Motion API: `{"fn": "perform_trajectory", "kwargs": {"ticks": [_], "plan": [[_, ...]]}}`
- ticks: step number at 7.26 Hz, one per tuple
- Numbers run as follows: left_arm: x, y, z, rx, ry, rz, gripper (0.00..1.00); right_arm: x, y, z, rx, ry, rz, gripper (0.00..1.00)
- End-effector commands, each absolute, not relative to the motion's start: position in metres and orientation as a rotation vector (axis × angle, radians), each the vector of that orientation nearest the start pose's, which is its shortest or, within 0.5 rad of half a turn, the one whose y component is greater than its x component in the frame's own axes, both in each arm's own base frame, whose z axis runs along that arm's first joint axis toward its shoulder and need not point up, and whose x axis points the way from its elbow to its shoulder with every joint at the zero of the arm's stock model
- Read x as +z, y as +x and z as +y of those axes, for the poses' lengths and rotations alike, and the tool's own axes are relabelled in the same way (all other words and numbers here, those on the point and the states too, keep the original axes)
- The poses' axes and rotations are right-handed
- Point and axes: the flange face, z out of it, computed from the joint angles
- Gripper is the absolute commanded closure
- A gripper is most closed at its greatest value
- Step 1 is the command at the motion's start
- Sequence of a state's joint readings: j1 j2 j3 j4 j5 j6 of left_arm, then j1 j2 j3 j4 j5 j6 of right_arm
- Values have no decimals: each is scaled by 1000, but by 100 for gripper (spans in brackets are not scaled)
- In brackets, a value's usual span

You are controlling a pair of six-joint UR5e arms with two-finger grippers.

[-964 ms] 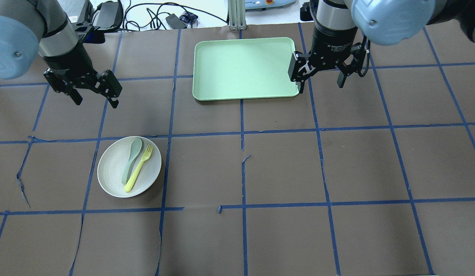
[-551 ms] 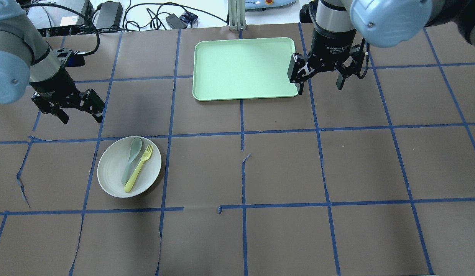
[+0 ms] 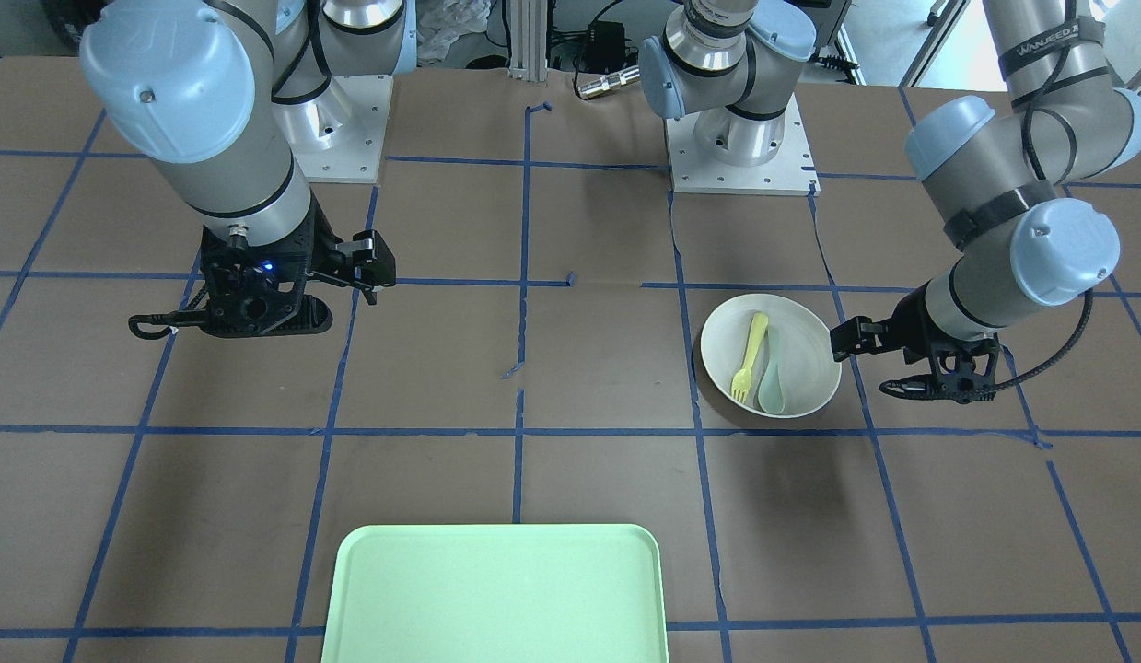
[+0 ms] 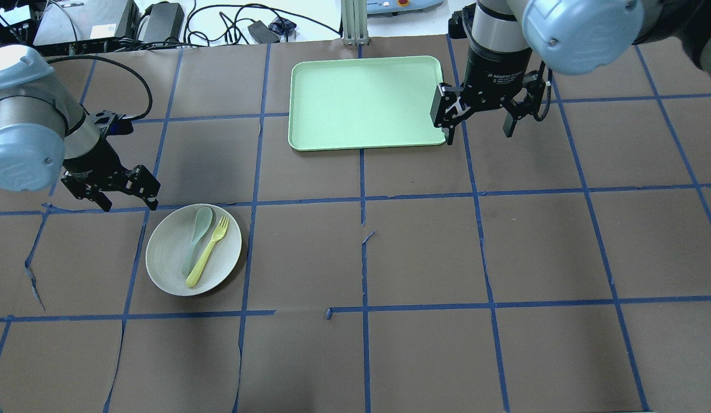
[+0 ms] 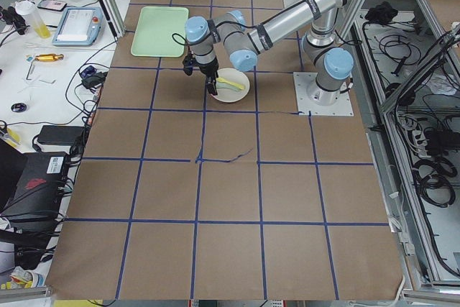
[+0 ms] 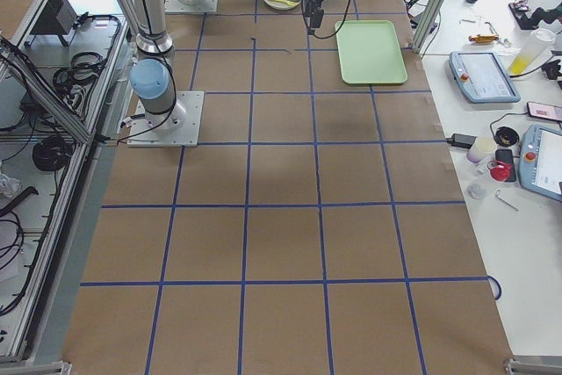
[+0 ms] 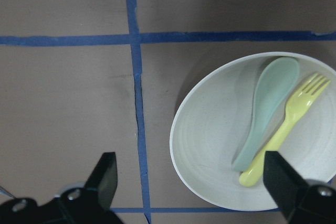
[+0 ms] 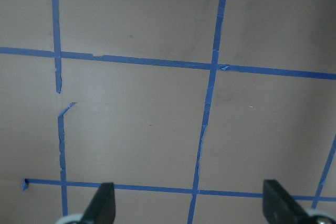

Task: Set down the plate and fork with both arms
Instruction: 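Move the left gripper down to the rim of the white plate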

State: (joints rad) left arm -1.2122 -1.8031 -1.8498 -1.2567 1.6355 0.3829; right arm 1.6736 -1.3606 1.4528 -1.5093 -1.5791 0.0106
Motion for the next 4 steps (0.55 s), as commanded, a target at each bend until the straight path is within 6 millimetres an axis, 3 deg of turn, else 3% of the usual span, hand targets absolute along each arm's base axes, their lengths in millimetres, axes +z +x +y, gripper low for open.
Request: {"fn": "perform_trajectory", "kwargs": {"ticks": [1,4], "plan": [[241,66,-530,401,143,3153,2,426,190,-545,248,-138,3143,0],[207,63,-523,513,152,3170,2,425,190,-546,251,-135,3141,0]]}}
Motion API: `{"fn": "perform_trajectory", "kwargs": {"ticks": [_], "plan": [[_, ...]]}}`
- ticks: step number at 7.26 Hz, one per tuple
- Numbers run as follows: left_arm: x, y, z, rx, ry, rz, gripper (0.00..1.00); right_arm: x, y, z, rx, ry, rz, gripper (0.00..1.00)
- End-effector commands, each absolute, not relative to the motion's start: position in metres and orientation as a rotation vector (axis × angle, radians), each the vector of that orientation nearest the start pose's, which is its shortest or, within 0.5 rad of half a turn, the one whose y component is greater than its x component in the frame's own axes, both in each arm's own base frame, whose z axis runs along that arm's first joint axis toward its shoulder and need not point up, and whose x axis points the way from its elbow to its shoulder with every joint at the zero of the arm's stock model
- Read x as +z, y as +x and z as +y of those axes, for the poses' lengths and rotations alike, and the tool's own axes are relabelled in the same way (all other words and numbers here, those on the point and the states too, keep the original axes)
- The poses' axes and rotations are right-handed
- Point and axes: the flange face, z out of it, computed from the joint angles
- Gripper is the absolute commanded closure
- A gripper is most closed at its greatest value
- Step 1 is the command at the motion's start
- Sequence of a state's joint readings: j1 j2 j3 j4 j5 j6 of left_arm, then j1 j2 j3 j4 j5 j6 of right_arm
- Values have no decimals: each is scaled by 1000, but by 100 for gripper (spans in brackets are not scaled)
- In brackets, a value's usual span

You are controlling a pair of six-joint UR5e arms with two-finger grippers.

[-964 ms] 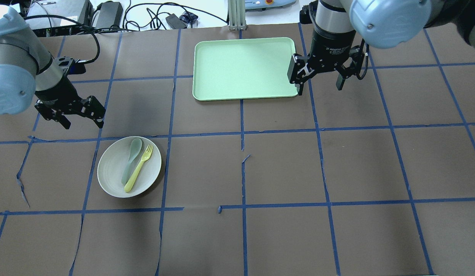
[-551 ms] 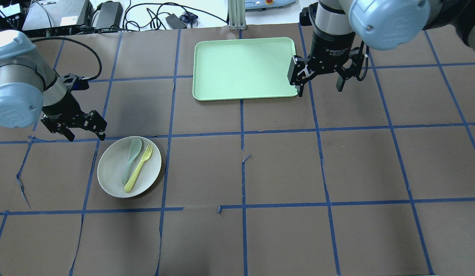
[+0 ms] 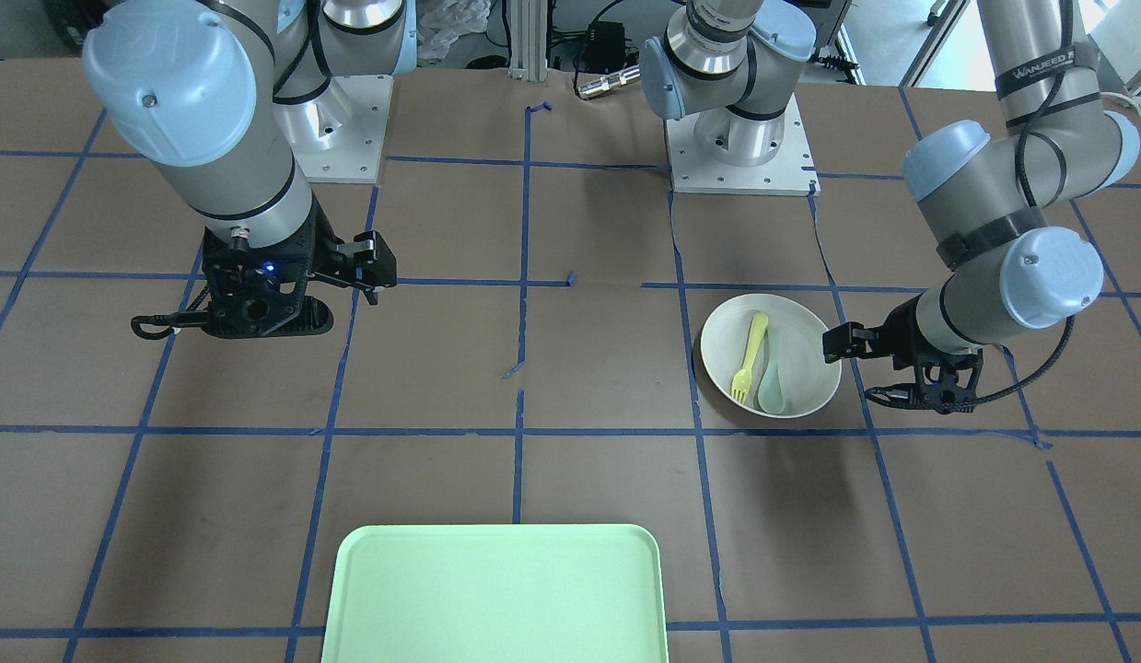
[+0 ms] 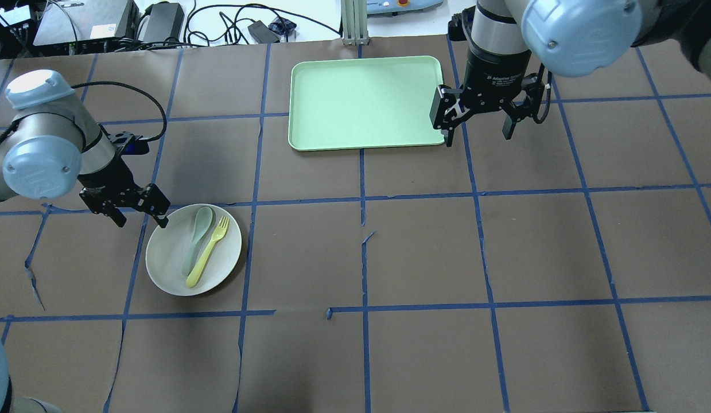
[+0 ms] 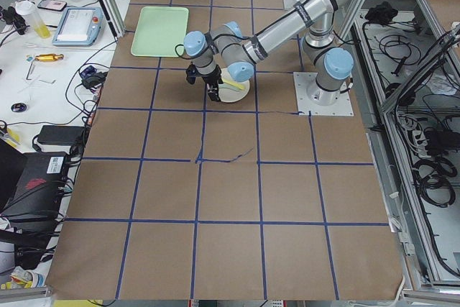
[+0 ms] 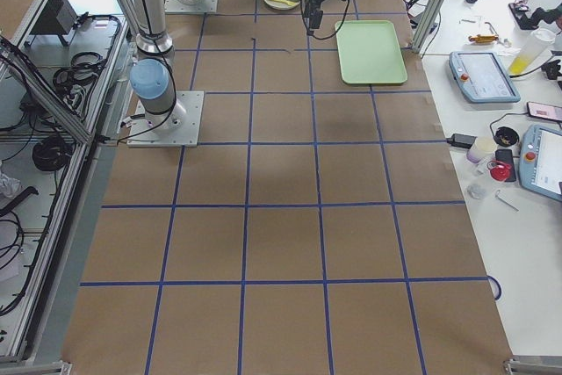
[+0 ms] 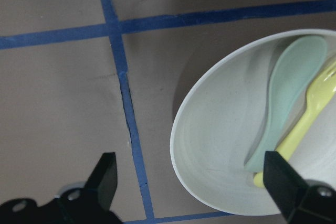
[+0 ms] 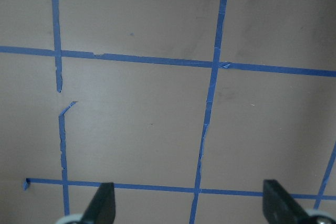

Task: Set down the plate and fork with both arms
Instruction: 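Move the left gripper down to the rim of the white plate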

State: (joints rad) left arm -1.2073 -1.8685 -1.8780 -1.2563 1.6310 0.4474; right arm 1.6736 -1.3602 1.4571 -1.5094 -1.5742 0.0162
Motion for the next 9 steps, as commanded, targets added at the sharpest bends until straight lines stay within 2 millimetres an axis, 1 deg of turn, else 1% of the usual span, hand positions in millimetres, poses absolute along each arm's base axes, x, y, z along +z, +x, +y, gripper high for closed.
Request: {"fn": "perform_trajectory", "kwargs": {"ticks": [1,2,5,6,7,8,9], "plan": [[198,62,-520,542,161,3170,6,426,190,-546,243,-133,3143,0],[192,63,-521,556,220,3173,10,426,190,-546,243,-131,3144,0],[175,64,-525,575,234,3175,18,420,189,-546,241,-134,3148,0],[175,65,-527,561,233,3174,39,421,190,-547,219,-134,3149,0],[175,66,-529,554,235,3172,78,421,190,-547,219,-134,3149,0],[176,66,-530,552,241,3167,100,419,190,-547,226,-155,3147,0],[176,66,-530,552,241,3167,100,420,189,-547,224,-163,3146,0]]}}
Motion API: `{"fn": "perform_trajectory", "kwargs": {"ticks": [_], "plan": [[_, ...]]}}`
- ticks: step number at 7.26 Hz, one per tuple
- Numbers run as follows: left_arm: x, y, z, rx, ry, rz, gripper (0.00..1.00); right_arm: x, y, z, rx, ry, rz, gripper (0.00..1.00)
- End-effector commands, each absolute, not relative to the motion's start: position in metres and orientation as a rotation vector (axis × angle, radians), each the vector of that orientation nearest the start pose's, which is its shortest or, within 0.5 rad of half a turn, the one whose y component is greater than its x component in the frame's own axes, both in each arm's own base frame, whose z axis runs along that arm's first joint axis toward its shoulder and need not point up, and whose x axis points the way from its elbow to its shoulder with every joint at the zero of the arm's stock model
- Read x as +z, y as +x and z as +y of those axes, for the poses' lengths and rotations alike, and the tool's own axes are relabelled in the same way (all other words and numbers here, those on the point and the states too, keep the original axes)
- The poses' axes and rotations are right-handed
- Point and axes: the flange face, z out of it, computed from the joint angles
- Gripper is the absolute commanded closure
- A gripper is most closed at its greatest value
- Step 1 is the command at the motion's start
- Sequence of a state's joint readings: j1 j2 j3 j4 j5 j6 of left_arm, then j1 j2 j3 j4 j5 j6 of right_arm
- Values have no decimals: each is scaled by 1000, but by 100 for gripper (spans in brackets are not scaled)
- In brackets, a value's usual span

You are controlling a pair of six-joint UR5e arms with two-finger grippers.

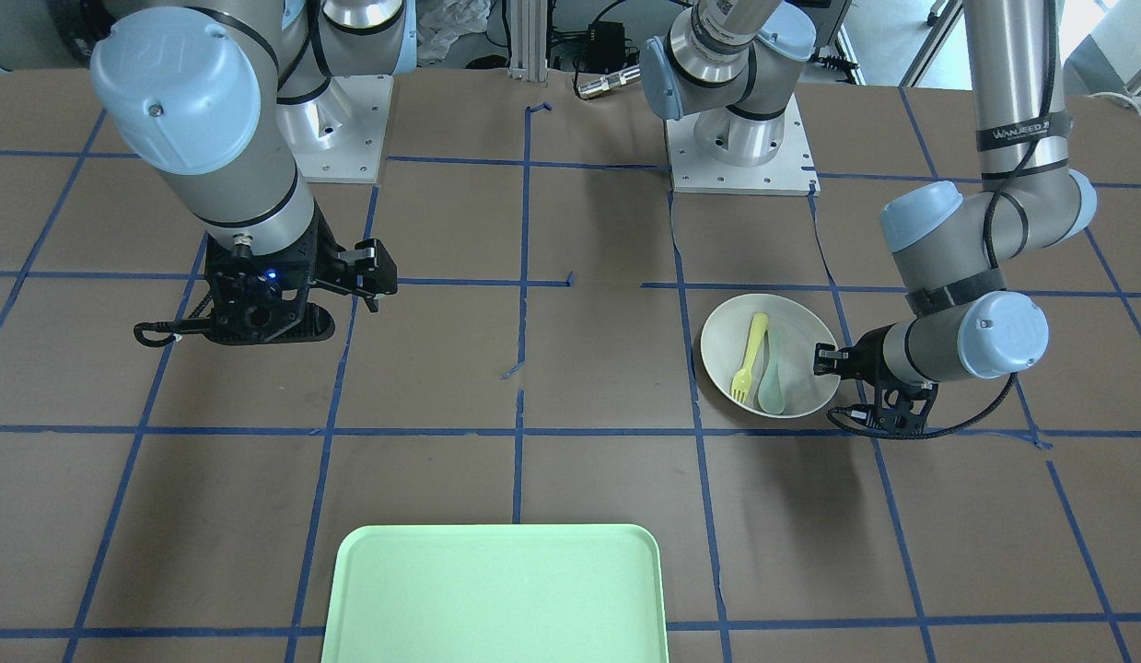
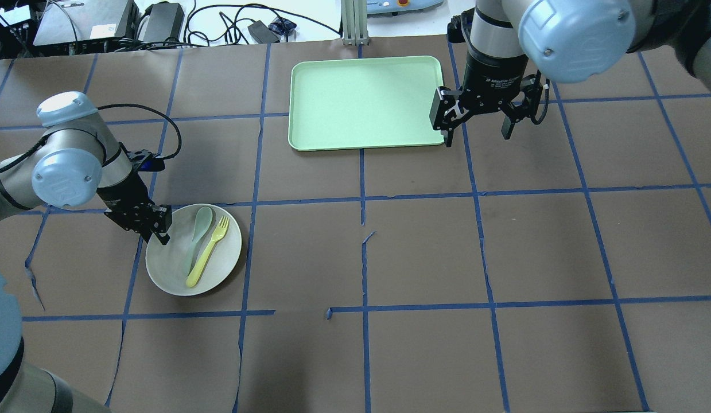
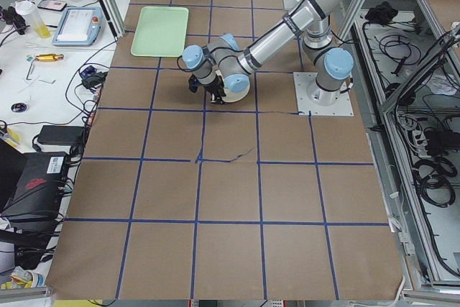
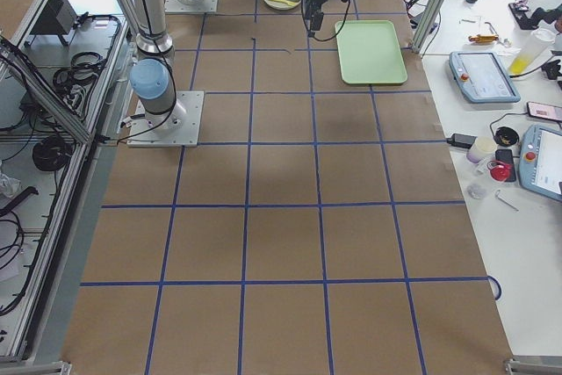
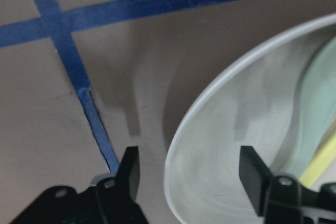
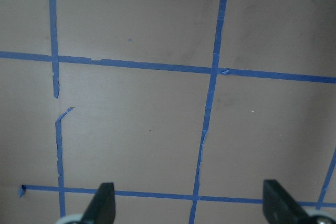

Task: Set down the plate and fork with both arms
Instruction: 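Move the left gripper down to the rim of the white plate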

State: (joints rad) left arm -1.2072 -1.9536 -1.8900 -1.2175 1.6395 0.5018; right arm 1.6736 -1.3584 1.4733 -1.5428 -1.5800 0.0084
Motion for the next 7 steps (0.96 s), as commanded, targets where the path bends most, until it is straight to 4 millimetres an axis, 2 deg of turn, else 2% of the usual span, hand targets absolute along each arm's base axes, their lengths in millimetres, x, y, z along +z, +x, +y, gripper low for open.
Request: {"fn": "perform_trajectory", "kwargs": {"ticks": [1,3,6,7], "plan": [[176,67,-530,549,241,3166,100,420,189,-547,224,-163,3146,0],[187,70,-542,478,236,3168,100,420,189,-547,229,-163,3147,0],[237,74,-568,421,220,3213,100,420,189,-546,236,-164,3150,0],[244,75,-573,425,212,3216,100,420,189,-546,236,-164,3150,0]]}}
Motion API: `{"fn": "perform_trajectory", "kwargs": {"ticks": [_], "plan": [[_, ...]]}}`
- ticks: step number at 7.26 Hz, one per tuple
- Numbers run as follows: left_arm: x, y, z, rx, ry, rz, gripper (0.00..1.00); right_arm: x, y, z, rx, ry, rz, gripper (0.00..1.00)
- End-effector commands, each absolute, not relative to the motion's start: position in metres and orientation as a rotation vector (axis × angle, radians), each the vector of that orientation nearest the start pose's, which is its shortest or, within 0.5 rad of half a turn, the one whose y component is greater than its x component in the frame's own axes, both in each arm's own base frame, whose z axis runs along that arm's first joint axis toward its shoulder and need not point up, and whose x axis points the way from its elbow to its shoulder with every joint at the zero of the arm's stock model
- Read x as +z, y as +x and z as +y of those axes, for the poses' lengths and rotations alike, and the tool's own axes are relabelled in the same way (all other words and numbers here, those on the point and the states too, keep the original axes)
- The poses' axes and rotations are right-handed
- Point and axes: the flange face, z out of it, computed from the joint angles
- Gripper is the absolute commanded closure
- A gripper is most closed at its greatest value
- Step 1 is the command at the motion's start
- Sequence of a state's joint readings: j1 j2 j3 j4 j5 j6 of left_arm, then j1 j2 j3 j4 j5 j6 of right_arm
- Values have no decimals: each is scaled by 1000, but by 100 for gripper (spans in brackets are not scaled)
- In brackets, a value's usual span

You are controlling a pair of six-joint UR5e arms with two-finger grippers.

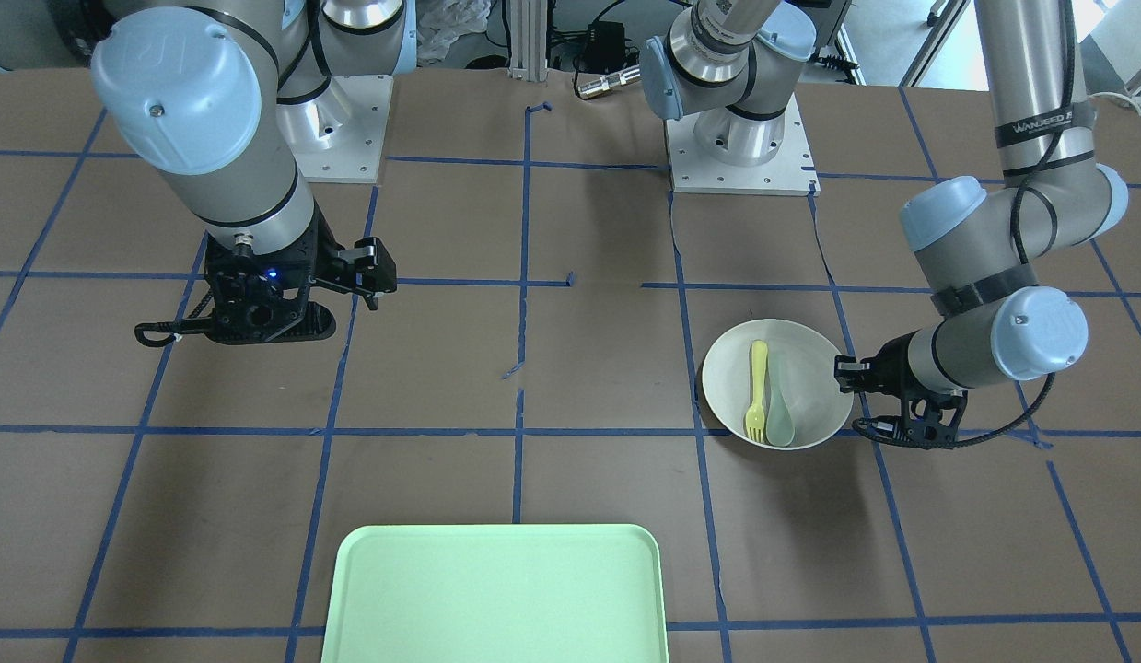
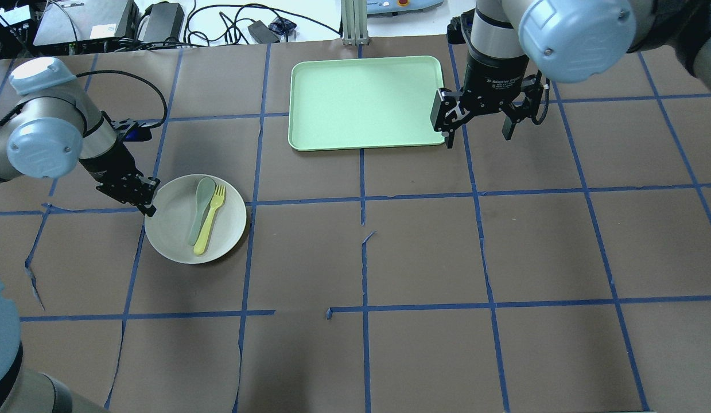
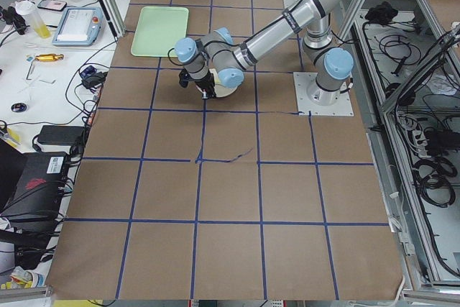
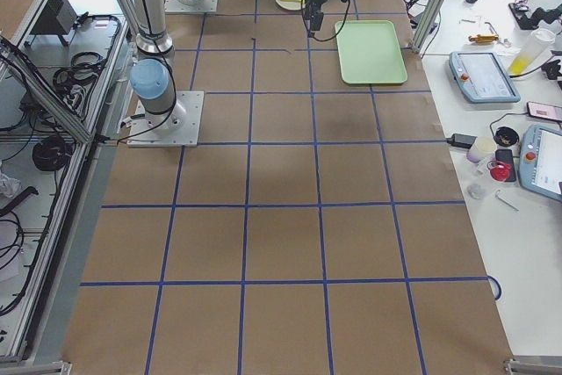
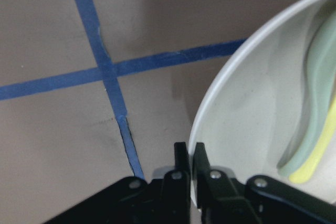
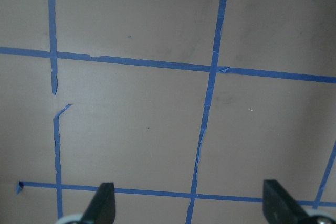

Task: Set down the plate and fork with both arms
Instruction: 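Close the left gripper on the white plate's rim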

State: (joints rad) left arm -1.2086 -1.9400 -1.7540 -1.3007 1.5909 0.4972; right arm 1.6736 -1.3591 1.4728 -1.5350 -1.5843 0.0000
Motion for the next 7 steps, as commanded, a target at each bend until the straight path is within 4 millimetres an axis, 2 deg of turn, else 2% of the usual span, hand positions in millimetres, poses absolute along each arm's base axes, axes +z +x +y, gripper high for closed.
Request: {"fn": "perform_trajectory", "kwargs": {"ticks": [1,2,3,5,6,7], "plan": [[244,74,-574,431,205,3227,100,420,189,-546,236,-161,3150,0],[244,71,-575,429,195,3256,100,420,189,-546,236,-162,3152,0],[250,63,-585,408,130,3275,100,420,189,-546,238,-164,3151,0],[277,19,-611,380,34,3278,100,420,189,-546,238,-152,3153,0],[289,5,-622,378,-72,3310,100,420,189,-546,241,-157,3152,0],[291,-23,-636,363,-119,3307,100,420,188,-546,239,-154,3152,0]]}}
